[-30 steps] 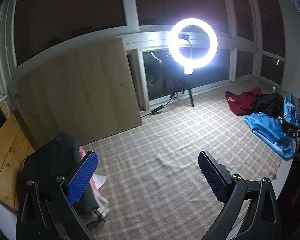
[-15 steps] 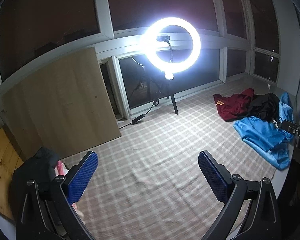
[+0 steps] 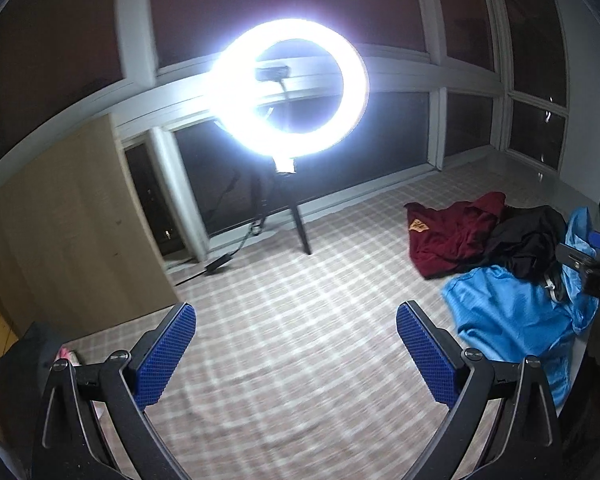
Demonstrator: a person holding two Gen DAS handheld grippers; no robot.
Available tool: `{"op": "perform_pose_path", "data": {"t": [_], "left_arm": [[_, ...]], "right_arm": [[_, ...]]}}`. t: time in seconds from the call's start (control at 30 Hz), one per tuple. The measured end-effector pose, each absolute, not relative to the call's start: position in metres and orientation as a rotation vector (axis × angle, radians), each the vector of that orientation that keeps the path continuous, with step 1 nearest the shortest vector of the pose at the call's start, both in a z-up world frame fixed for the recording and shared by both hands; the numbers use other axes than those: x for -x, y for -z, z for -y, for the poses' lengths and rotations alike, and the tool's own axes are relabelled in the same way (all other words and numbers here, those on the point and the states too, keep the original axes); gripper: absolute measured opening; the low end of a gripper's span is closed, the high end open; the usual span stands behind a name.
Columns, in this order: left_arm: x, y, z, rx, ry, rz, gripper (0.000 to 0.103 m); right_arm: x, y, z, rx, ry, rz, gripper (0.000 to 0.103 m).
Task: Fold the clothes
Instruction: 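Grasp the black yellow-striped garment with the right tool and lift it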
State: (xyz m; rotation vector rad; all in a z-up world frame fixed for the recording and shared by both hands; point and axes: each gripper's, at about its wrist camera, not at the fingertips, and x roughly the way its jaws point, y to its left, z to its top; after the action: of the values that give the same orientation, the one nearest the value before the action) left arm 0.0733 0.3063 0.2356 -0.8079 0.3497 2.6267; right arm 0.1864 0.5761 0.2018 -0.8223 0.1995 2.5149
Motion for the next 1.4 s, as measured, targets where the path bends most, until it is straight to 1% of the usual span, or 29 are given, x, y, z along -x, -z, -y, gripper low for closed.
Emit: {"op": "perform_pose_path", "data": {"t": [0.27, 0.4, 0.5, 0.57, 0.6, 0.63, 0.67, 0.7, 0.77, 0.83, 0.9, 1.07, 1.13, 1.27, 1.33, 1.4], "left_arm": [[-0.056, -0.237, -0.357, 0.856, -2.624, -0.37, 0.101], [-0.048, -0.238, -0.366, 0.878, -2.629, -0.404, 0.101], [-0.043, -0.241, -0.365, 0.883, -2.642, -0.41, 0.101], [-0.039, -0.244, -0.361, 0.881, -2.658, -0.407, 0.101], [-0.037, -0.245, -0.357, 0.881, -2.668, -0.41, 0.101], [-0.036, -0.247, -0.353, 0.882, -2.679, -0.416, 0.101], [-0.034, -0.248, -0.349, 0.882, -2.688, -0.421, 0.101], [-0.033, -0.25, -0.343, 0.881, -2.698, -0.426, 0.101], [-0.032, -0.254, -0.33, 0.875, -2.724, -0.432, 0.101], [-0.034, -0.258, -0.314, 0.869, -2.752, -0.428, 0.101], [-0.036, -0.263, -0.297, 0.863, -2.777, -0.414, 0.101], [-0.044, -0.274, -0.25, 0.853, -2.848, -0.365, 0.101], [-0.05, -0.277, -0.232, 0.85, -2.869, -0.345, 0.101], [-0.065, -0.282, -0.194, 0.836, -2.923, -0.317, 0.101], [-0.075, -0.285, -0.173, 0.827, -2.96, -0.296, 0.101], [-0.086, -0.286, -0.152, 0.822, -2.988, -0.271, 0.101]], "right_arm": [[-0.145, -0.161, -0.727, 0.933, -2.395, -0.202, 0.103], [-0.113, -0.132, -0.788, 1.093, -2.306, -0.198, 0.103], [-0.098, -0.104, -0.811, 1.237, -2.24, -0.199, 0.102], [-0.098, -0.1, -0.811, 1.237, -2.27, -0.166, 0.09], [-0.099, -0.101, -0.808, 1.225, -2.289, -0.138, 0.065], [-0.1, -0.104, -0.807, 1.219, -2.313, -0.123, 0.031], [-0.101, -0.108, -0.807, 1.212, -2.339, -0.133, 0.021], [-0.102, -0.114, -0.808, 1.201, -2.363, -0.155, 0.016], [-0.105, -0.128, -0.811, 1.167, -2.404, -0.198, 0.01], [-0.11, -0.145, -0.814, 1.105, -2.424, -0.237, 0.007], [-0.115, -0.163, -0.816, 1.043, -2.442, -0.276, 0.006], [-0.139, -0.224, -0.807, 0.821, -2.567, -0.575, 0.005], [-0.147, -0.254, -0.784, 0.72, -2.648, -0.623, 0.005], [-0.152, -0.32, -0.709, 0.581, -2.845, -0.581, 0.005], [-0.146, -0.351, -0.652, 0.571, -2.987, -0.502, 0.005], [-0.133, -0.368, -0.6, 0.592, -3.1, -0.437, 0.005]]}}
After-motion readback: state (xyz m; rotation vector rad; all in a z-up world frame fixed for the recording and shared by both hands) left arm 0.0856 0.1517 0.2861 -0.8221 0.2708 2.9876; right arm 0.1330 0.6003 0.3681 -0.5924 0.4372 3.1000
